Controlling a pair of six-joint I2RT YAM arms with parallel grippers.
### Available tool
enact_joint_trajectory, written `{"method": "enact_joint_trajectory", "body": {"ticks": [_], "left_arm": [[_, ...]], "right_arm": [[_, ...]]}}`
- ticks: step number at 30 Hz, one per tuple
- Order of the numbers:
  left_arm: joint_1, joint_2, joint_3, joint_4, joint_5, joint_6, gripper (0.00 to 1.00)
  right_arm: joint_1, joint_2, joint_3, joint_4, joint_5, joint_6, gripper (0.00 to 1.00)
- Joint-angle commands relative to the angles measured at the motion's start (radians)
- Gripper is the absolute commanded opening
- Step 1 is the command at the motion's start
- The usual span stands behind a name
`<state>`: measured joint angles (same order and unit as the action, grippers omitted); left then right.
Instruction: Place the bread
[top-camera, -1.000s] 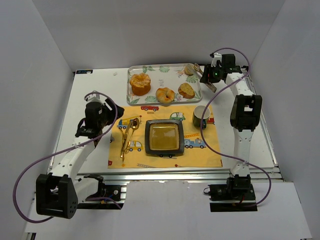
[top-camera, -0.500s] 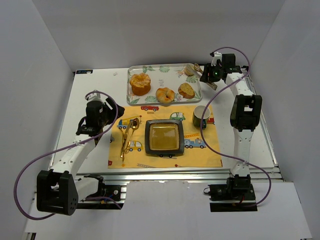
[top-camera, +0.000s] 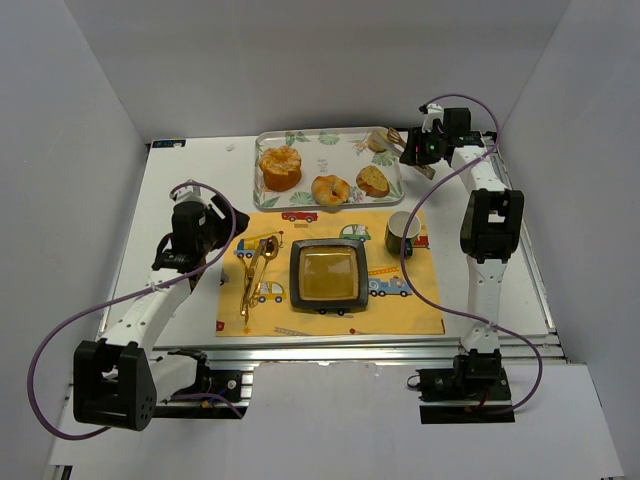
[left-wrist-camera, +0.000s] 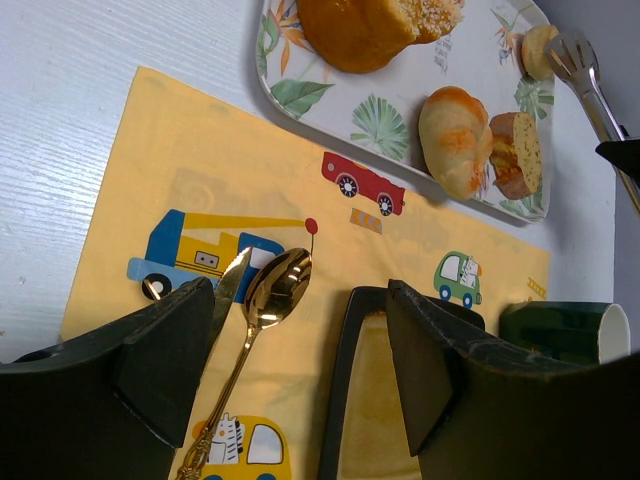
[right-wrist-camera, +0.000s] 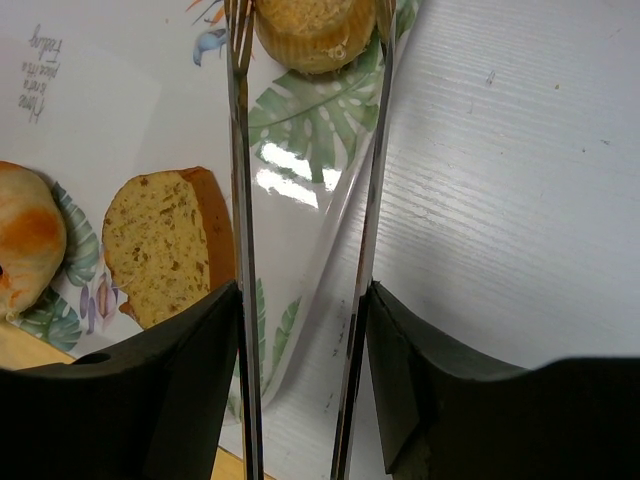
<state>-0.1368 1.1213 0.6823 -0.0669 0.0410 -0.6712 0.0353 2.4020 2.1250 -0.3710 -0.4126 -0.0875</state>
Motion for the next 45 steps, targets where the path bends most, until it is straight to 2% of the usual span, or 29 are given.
{"method": "enact_joint_trajectory", "body": {"ticks": [1,6,13,19,20,35,41,44,45], "left_arm": [[0.002,-0.018,0.026,0.021,-0.003,-0.002,0.79],[0.000,-0.023,0.026,0.016,-0.006,-0.002,0.79],[0.002,-0.035,0.025,0.010,-0.009,-0.002,0.79],[0.000,-0.051,0.020,0.009,-0.012,-0.005,0.79],[0.000,-0.054,0.020,0.010,-0.013,-0.005,0.79],[0.002,-0.094,-0.004,0.013,-0.016,-0.016,0.79],[0.002,-0.109,-0.006,0.026,-0.016,-0.019,0.79],[0.000,-0.117,-0.004,0.041,-0.012,-0.018,0.79],[0.002,-0.118,-0.006,0.047,-0.009,-0.016,0.79]], "right_arm": [[0.008,-0.007,0.015,0.012,0.005,-0.021,0.56],[0.012,0.009,0.029,0.000,0.009,-0.021,0.51],[0.011,-0.004,0.029,-0.002,-0.017,-0.015,0.26],[0.000,-0.047,0.016,0.024,-0.067,0.008,0.15],[-0.006,-0.053,0.012,0.029,-0.072,0.014,0.10],[-0.020,-0.179,-0.082,0.101,-0.178,0.080,0.02],[-0.015,-0.323,-0.164,0.090,-0.357,0.103,0.00],[0.020,-0.447,-0.275,-0.029,-0.489,-0.056,0.00],[0.035,-0.481,-0.307,-0.130,-0.523,-0.174,0.00]]}}
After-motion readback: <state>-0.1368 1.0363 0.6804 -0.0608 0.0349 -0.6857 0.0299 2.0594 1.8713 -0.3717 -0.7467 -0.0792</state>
